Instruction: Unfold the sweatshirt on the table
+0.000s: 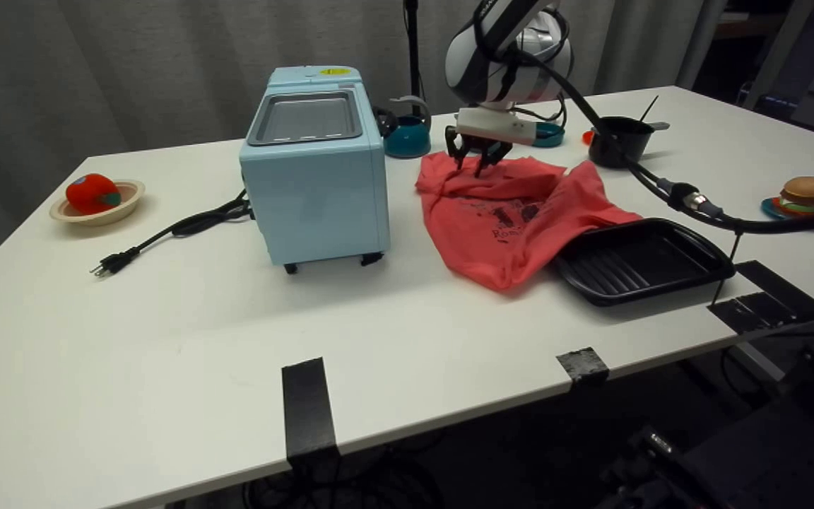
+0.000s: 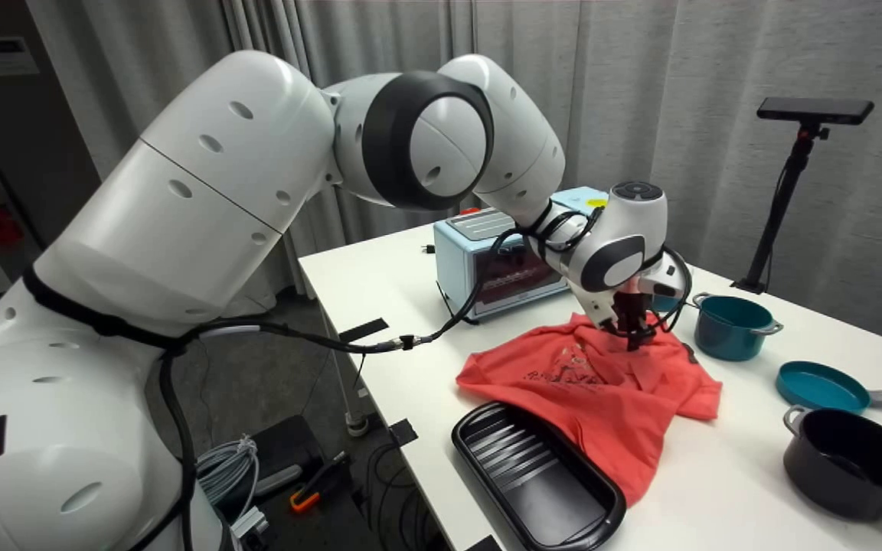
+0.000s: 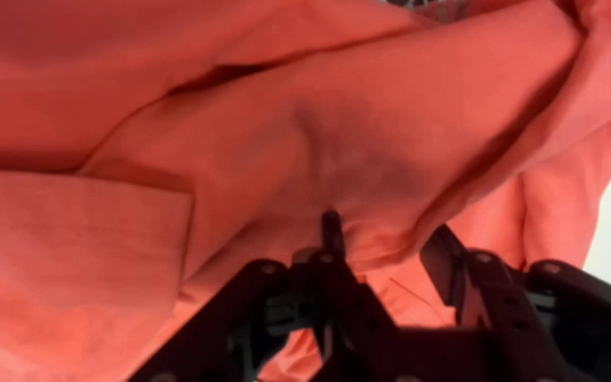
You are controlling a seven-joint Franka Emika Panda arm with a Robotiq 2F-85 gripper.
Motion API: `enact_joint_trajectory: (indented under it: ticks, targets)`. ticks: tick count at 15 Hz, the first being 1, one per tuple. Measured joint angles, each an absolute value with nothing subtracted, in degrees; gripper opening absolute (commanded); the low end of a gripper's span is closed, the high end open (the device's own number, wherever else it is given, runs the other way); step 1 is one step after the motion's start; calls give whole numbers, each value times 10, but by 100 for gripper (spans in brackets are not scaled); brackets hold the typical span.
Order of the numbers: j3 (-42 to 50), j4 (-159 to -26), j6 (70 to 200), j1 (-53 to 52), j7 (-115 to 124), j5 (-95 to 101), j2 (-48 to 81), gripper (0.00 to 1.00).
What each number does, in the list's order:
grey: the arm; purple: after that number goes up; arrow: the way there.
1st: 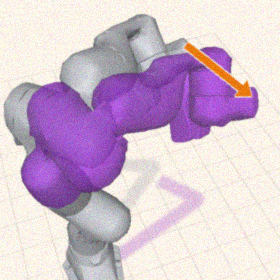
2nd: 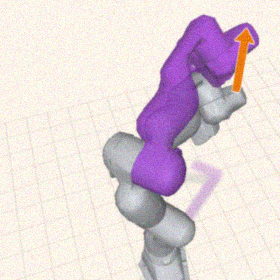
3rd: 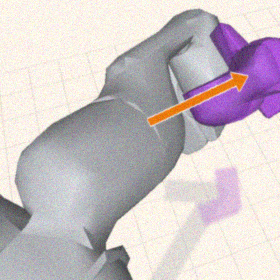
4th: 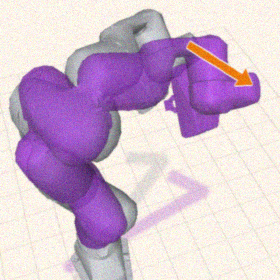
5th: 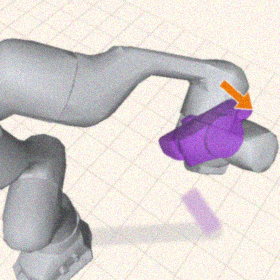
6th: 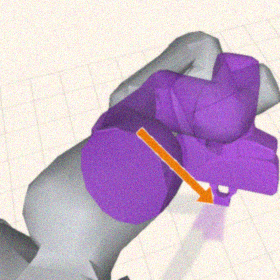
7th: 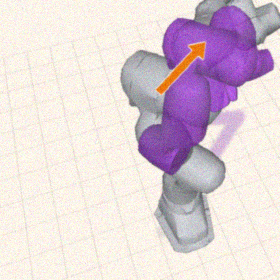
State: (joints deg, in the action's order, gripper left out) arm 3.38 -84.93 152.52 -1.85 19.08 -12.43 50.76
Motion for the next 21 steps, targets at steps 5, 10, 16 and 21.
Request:
enact_joint_trajectory:
  ticks: [5, 10, 16, 21]
  targets:
    - [37, -845, 1525, -21, 203, -124, 508, 0]
    - [36, -836, 1525, -21, 205, -124, 504, 1]
    - [3, -833, 1522, -14, 198, -138, 456, 1]
    - [-39, -856, 1522, 4, 158, -162, 399, 1]
